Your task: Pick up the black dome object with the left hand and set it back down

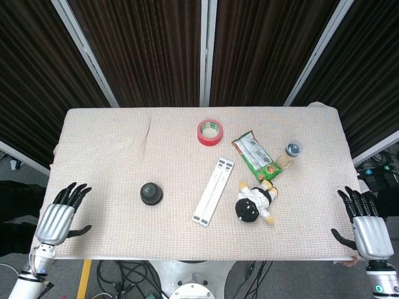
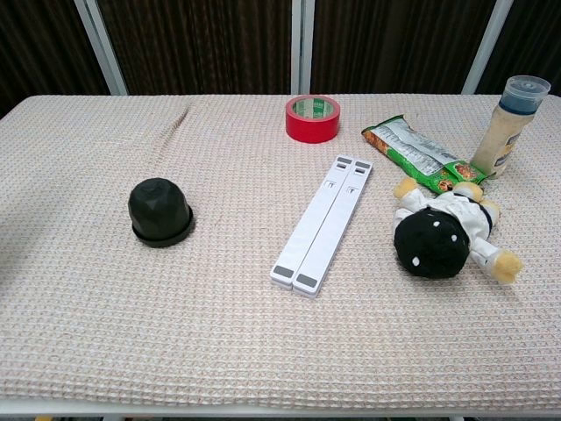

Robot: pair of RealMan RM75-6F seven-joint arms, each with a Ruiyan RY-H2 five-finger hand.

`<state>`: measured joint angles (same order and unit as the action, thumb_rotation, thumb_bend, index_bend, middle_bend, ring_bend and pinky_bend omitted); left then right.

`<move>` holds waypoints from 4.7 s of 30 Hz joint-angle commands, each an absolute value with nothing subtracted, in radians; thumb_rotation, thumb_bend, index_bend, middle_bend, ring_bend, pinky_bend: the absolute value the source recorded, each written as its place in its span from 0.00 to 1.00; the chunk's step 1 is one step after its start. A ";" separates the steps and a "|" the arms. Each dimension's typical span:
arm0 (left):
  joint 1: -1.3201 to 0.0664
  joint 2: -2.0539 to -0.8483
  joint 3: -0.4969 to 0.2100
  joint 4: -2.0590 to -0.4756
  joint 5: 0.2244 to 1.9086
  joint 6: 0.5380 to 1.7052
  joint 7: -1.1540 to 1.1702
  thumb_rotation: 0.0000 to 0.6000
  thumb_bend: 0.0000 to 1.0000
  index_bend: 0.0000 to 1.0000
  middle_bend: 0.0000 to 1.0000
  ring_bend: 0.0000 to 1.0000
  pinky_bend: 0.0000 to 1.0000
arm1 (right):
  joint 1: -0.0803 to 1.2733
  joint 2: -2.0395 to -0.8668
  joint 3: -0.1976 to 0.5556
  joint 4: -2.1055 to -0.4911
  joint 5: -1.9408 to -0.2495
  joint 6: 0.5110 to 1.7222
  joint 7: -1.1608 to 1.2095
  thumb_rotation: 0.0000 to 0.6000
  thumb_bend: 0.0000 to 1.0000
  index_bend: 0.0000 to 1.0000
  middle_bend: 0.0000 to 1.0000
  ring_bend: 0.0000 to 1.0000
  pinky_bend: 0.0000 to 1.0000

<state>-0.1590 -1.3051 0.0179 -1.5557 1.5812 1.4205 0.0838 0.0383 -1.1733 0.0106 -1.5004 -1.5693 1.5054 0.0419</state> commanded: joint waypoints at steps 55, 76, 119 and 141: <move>-0.458 -1.620 -0.122 -1.389 1.345 1.022 -0.003 1.00 0.00 0.13 0.11 0.03 0.17 | 0.056 -1.184 0.017 -1.501 -1.587 1.508 0.037 1.00 0.10 0.00 0.00 0.00 0.00; -0.516 -1.753 -0.124 -1.225 1.340 1.006 -0.028 1.00 0.00 0.14 0.18 0.09 0.22 | 0.054 -1.187 0.019 -1.474 -1.564 1.496 0.066 1.00 0.10 0.00 0.00 0.00 0.00; -0.558 -1.834 -0.131 -1.094 1.329 1.001 -0.072 1.00 0.15 0.22 0.32 0.21 0.34 | 0.050 -1.186 0.022 -1.460 -1.540 1.482 0.078 1.00 0.10 0.00 0.00 0.00 0.00; -0.572 -1.671 -0.195 -1.273 1.320 1.080 0.088 1.00 0.25 0.39 0.44 0.33 0.45 | 0.047 -1.189 0.022 -1.445 -1.545 1.490 0.095 1.00 0.10 0.00 0.00 0.00 0.00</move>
<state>-0.5657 -1.7081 -0.1780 -1.2552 1.3157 1.0500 0.0309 0.0477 -1.1888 0.0219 -1.4461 -1.5447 1.4890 0.0940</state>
